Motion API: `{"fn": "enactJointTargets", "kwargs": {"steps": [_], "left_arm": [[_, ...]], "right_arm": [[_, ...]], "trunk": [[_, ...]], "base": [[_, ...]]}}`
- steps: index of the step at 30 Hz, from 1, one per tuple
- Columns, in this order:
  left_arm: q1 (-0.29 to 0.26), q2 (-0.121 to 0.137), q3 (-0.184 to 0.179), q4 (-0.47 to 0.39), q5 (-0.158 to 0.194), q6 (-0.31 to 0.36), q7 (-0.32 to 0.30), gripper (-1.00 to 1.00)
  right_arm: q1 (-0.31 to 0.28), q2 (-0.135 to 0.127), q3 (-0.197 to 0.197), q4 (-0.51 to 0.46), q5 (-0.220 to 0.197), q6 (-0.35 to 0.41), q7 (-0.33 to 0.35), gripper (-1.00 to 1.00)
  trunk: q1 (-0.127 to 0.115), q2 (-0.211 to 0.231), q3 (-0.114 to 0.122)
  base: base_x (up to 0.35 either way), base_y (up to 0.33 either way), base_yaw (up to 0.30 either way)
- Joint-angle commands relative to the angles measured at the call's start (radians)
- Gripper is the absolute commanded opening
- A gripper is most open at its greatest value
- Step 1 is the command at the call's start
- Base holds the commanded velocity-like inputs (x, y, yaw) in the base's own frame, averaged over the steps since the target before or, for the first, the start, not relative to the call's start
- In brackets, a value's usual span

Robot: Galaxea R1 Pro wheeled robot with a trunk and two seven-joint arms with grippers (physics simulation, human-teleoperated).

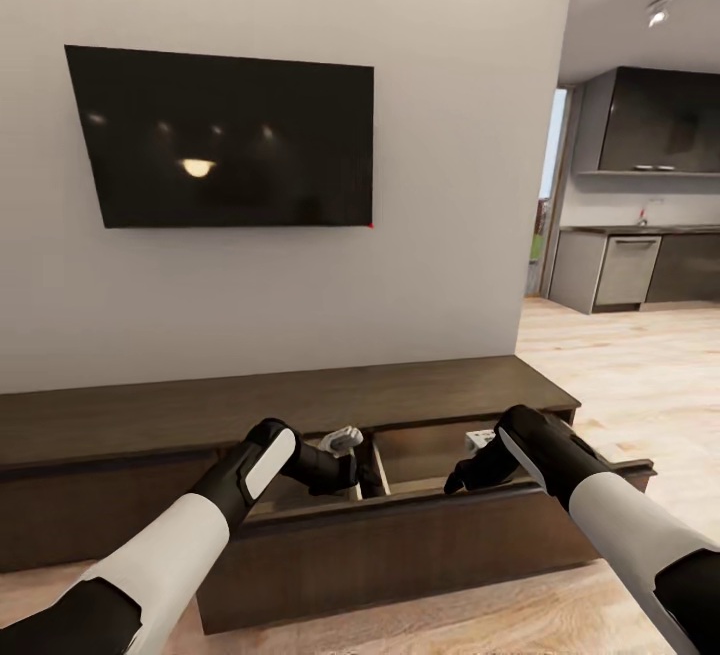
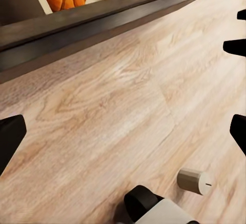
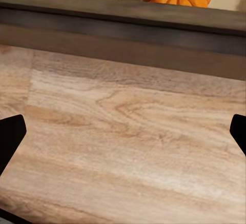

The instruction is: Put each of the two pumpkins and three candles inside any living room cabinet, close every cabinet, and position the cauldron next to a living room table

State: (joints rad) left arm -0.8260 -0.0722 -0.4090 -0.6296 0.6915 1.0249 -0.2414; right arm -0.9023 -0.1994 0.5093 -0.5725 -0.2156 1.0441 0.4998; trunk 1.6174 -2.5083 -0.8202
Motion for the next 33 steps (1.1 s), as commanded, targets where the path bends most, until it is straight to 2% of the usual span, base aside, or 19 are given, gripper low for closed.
{"fn": "enactJointTargets", "kwargs": {"steps": [1,7,14,33], "left_arm": [[-0.001,0.0,-0.001,0.0,-0.01,0.001,-0.01,1.0],[-0.001,-0.001,-0.002,0.004,-0.012,0.0,-0.009,1.0],[-0.001,-0.002,-0.002,0.004,-0.013,-0.004,-0.005,1.0],[-0.001,-0.003,-0.002,0.007,-0.017,-0.005,-0.003,1.0]], "right_arm": [[-0.001,-0.002,0.007,-0.001,-0.01,0.003,-0.004,1.0],[-0.001,-0.001,0.007,-0.001,-0.01,0.003,-0.003,1.0],[-0.001,0.0,0.007,-0.001,-0.01,0.003,-0.003,1.0],[-0.001,0.0,0.007,-0.001,-0.01,0.003,-0.003,1.0]], "trunk": [[-0.001,0.0,0.001],[-0.003,0.001,0.015],[-0.003,0.001,0.003],[-0.003,0.001,-0.027]], "base": [[0.0,0.0,0.0],[0.0,0.0,0.0],[-0.048,0.0,0.0],[-0.29,0.0,0.0]]}}
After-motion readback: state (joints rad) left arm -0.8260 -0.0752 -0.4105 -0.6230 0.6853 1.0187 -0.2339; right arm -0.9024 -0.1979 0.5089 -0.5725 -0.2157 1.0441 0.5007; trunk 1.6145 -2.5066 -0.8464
